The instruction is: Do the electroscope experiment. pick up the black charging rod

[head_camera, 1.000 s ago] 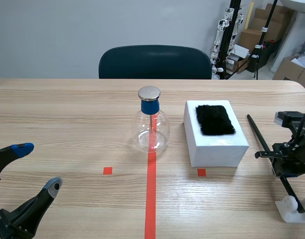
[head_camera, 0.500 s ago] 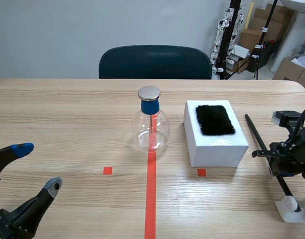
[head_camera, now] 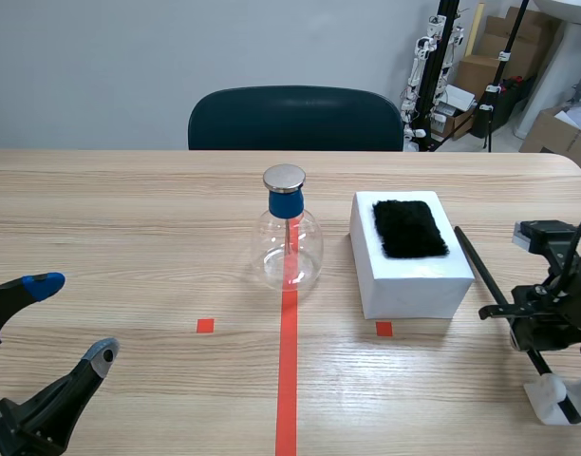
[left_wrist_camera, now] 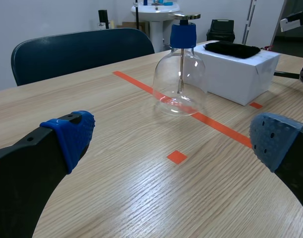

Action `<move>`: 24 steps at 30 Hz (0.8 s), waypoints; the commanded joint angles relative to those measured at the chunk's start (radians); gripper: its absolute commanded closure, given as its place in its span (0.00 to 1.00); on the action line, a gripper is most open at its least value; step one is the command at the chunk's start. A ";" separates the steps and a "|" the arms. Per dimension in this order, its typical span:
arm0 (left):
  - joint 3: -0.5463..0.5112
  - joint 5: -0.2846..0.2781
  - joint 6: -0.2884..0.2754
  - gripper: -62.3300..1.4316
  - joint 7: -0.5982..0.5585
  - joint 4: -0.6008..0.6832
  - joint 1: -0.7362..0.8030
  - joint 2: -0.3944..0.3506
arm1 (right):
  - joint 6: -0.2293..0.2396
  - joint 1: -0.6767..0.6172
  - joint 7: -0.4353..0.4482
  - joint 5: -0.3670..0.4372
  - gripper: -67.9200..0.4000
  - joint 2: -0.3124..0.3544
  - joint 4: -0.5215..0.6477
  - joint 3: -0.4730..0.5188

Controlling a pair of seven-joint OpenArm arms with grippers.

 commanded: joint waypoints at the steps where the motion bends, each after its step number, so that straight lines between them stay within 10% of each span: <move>1: -0.004 -0.008 0.000 0.00 -0.017 0.003 0.002 -0.011 | 0.001 -0.010 0.000 -0.001 0.99 0.014 0.046 0.038; 12: -0.004 -0.008 0.000 0.00 -0.018 0.003 0.002 -0.011 | 0.014 -0.208 -0.004 -0.109 0.99 0.013 0.405 0.198; 24: -0.004 -0.008 0.000 0.00 -0.017 0.003 0.002 -0.011 | 0.027 -0.576 0.331 -0.564 0.99 0.013 0.889 0.299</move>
